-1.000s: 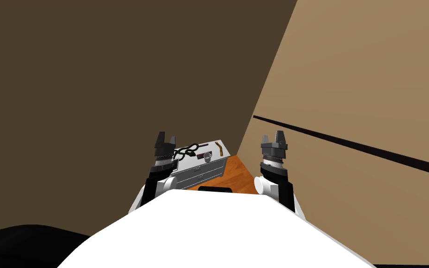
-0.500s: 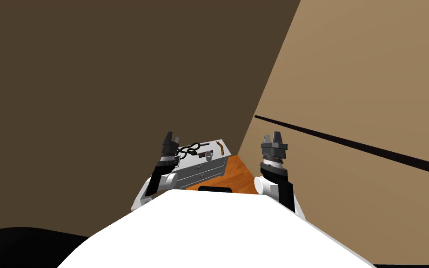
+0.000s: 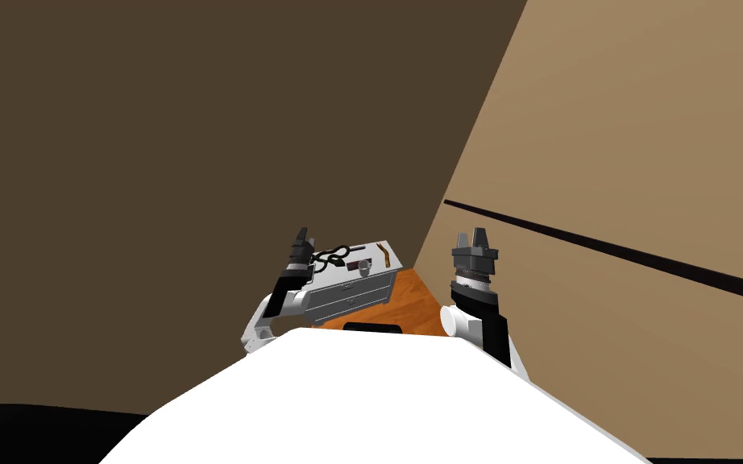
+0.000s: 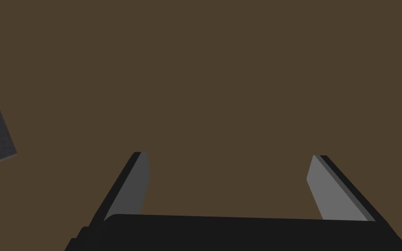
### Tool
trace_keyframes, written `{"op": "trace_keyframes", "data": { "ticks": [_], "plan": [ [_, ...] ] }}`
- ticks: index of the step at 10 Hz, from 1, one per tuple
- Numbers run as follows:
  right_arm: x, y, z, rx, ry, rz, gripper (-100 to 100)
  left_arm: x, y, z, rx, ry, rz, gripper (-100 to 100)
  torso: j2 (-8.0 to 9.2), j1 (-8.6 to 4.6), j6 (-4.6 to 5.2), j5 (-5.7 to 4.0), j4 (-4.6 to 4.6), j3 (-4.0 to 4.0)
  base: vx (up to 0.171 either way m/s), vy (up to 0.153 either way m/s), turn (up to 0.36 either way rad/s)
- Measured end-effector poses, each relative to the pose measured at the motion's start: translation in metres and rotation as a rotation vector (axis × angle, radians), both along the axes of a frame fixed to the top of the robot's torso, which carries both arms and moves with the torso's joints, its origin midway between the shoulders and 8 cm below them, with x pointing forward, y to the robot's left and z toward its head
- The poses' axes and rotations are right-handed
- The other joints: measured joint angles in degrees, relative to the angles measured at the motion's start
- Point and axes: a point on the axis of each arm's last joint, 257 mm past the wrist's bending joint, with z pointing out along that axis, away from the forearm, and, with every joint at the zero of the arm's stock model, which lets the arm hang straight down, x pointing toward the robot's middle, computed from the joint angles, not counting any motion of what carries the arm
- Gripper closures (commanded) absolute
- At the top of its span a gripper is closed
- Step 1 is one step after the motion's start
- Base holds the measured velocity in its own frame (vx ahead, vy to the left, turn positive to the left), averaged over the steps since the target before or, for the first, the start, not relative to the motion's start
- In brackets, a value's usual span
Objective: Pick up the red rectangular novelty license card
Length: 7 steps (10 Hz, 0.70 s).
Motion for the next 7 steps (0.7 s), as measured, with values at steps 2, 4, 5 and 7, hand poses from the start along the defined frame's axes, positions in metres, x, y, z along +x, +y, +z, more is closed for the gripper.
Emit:
{"op": "trace_keyframes", "data": {
  "ticks": [2,4,5,7],
  "plan": [
    [0.000,0.000,0.000,0.000,0.000,0.000,0,0.019,0.004,-0.009,-0.004,0.043,0.005,-100,0.03,0.01,0.00,0.00,0.01,0.02,-0.039,0.012,0.045],
    [0.000,0.000,0.000,0.000,0.000,0.000,0,0.035,0.010,-0.022,-0.011,0.094,0.012,-100,0.04,-0.01,-0.01,-0.01,0.01,0.02,-0.035,0.010,0.049],
    [0.000,0.000,0.000,0.000,0.000,0.000,0,0.041,0.013,-0.027,-0.015,0.118,0.015,-100,0.03,-0.02,0.00,-0.01,0.01,0.02,-0.038,0.006,0.057],
    [0.000,0.000,0.000,0.000,0.000,0.000,0,0.060,0.019,-0.042,-0.025,0.170,0.024,-100,0.03,-0.04,0.00,-0.01,0.01,0.02,-0.026,0.004,0.019]
  ]
}}
